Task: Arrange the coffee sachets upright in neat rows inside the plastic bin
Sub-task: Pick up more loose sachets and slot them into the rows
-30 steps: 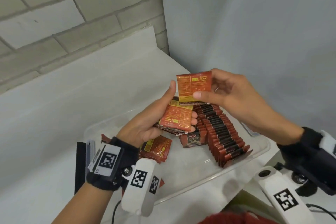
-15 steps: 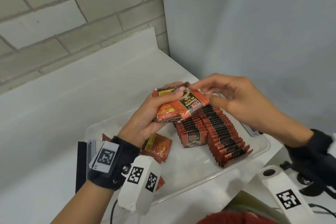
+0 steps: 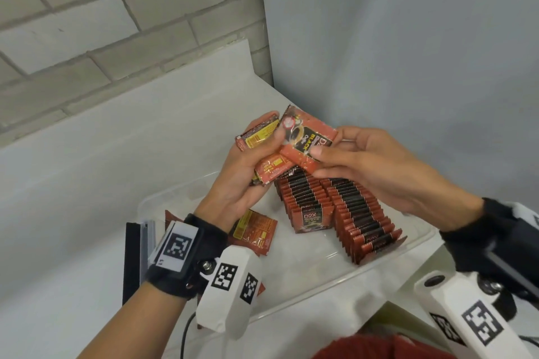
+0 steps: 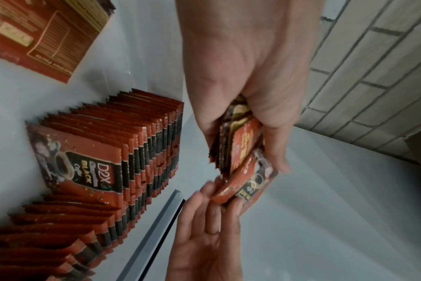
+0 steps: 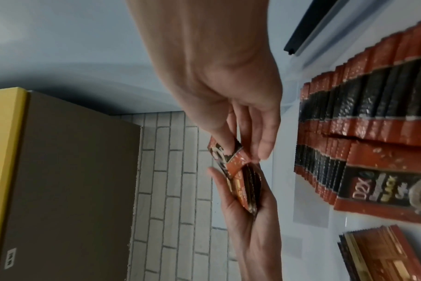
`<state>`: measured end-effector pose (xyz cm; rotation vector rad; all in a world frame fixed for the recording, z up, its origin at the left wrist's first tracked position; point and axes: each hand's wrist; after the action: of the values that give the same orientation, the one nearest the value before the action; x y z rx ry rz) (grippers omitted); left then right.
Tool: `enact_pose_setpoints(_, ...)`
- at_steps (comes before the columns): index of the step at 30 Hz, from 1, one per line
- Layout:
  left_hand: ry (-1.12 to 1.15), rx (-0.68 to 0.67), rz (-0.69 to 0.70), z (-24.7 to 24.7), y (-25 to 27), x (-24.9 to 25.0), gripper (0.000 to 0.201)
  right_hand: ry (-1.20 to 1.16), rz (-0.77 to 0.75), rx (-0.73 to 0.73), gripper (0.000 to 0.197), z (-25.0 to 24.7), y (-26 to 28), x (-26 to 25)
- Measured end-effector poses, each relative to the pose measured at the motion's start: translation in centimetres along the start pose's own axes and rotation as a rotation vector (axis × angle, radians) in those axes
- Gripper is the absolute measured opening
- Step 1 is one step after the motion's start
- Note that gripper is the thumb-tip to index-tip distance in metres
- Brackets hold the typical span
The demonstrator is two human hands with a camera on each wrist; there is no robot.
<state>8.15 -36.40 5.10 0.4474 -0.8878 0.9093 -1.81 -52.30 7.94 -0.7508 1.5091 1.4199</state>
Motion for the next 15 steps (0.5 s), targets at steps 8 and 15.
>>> enact_pose_setpoints(8,0.146,0.059,0.033,-0.6,-0.8,0.3,0.056,0.533,-0.158,-0.117,0.012,-1.8,1.0,0.4)
enact_pose_setpoints(15,0.113,0.105,-0.019,-0.1,-0.5,0.4,0.040,1.043,-0.456,-0.050,0.016,-0.8,-0.3,3.3)
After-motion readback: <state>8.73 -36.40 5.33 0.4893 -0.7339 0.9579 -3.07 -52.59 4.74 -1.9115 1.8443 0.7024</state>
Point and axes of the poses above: each hand's wrist, its own y-axis away from the middle knuckle, its own z-axis out of the palm, x = y × z, and after that the axes turned 11 degrees about z, right-handed
